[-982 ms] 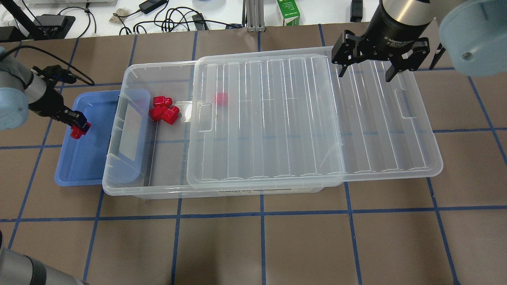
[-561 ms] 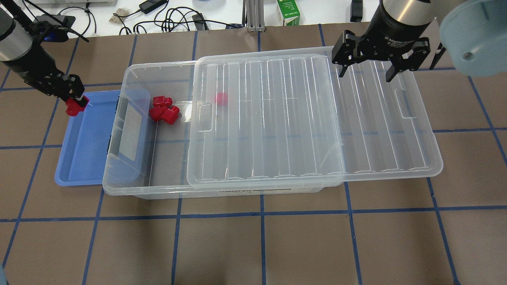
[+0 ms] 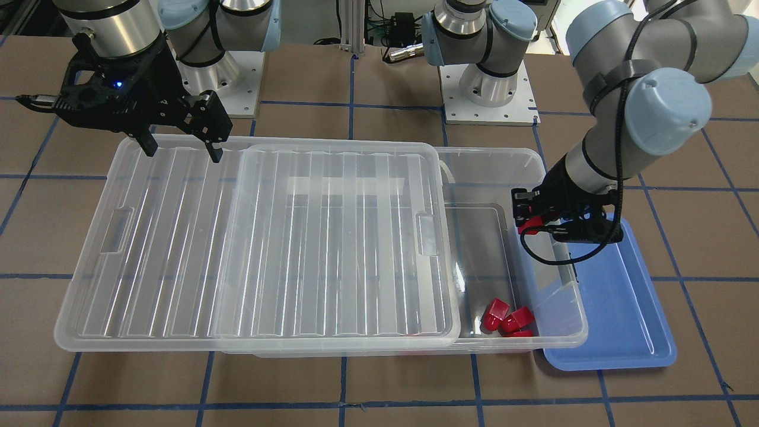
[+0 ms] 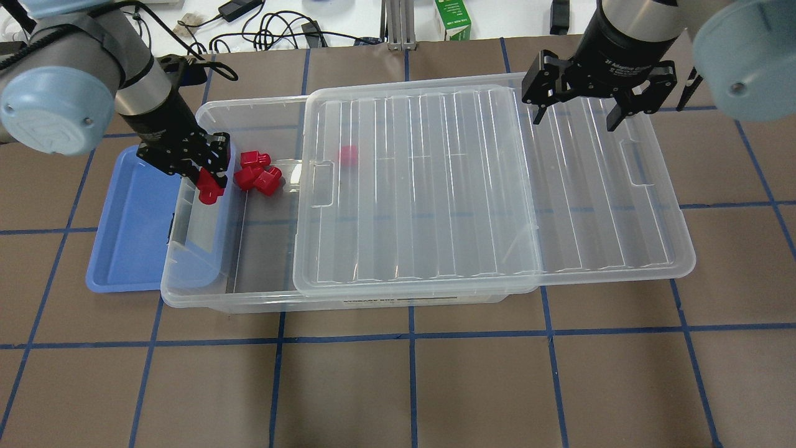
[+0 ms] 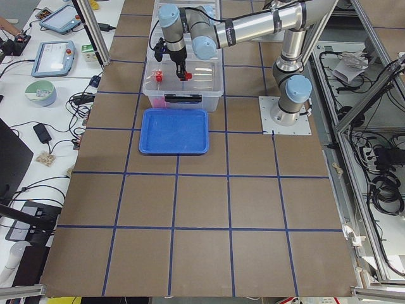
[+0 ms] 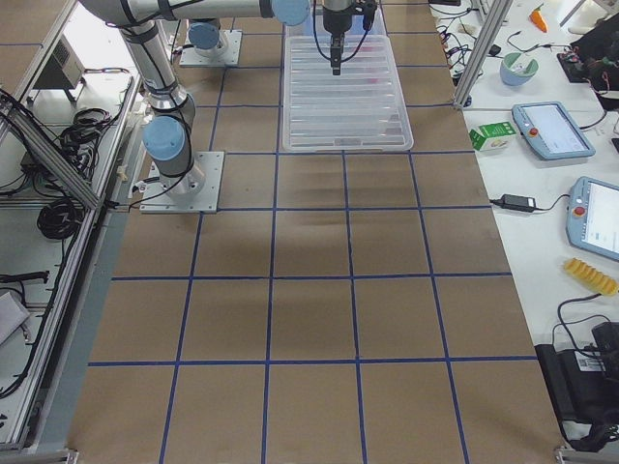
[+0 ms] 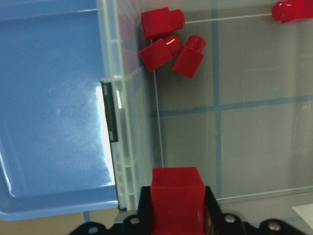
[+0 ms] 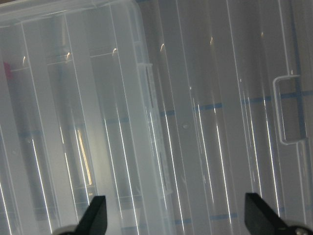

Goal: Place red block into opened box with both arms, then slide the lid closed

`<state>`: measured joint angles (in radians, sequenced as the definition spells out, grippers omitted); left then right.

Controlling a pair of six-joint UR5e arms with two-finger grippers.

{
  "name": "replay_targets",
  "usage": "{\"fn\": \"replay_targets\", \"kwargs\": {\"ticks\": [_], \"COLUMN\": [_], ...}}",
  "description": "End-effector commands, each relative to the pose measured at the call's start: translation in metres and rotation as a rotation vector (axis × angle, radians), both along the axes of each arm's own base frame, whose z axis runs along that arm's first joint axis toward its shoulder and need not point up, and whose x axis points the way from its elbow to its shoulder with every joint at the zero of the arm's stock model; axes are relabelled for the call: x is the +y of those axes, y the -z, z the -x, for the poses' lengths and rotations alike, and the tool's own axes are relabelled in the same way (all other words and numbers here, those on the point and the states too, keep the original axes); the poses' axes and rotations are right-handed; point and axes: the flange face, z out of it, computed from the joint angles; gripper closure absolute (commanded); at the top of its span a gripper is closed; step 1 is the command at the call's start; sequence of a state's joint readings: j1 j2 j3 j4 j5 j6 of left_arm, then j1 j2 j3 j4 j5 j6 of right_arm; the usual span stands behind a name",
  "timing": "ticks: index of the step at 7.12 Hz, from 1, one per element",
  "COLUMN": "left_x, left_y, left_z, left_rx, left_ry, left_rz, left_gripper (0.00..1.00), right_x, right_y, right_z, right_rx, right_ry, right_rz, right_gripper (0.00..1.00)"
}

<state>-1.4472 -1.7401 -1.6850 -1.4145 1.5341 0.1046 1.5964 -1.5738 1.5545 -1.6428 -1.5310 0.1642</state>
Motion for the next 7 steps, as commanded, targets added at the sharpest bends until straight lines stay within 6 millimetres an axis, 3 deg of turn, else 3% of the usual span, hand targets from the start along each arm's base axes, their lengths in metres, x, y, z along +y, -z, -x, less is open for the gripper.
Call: {"fn": "replay_targets", "kwargs": {"ticks": [1, 4, 6, 7], "left_x": [0.011, 0.023, 0.026, 0.028], "left_y": [0.028, 0.074, 0.085, 0.092], "left_z": [0.043, 0.033, 0.034, 0.024], "left_rx": [-0.024, -0.092, -0.089, -0.086], "left_ry": [-0.086, -0.021, -0.012, -0.016], "left_rz": [-0.019, 0.039, 0.022, 0.003], "left_gripper": [1.00, 1.00, 1.00, 1.00], "right_x": [0.000, -0.001, -0.001, 0.000], "right_y": [0.000, 0.001, 0.003, 0.005], "right_z": [0.001, 0.004, 0.005, 0.005], "right_rx": [0.000, 0.002, 0.002, 0.002], "right_ry": [0.001, 0.006, 0.003, 0.001], "right_rz": [-0.001, -0.004, -0.008, -0.011], "right_gripper": [0.00, 0.00, 0.00, 0.00]}}
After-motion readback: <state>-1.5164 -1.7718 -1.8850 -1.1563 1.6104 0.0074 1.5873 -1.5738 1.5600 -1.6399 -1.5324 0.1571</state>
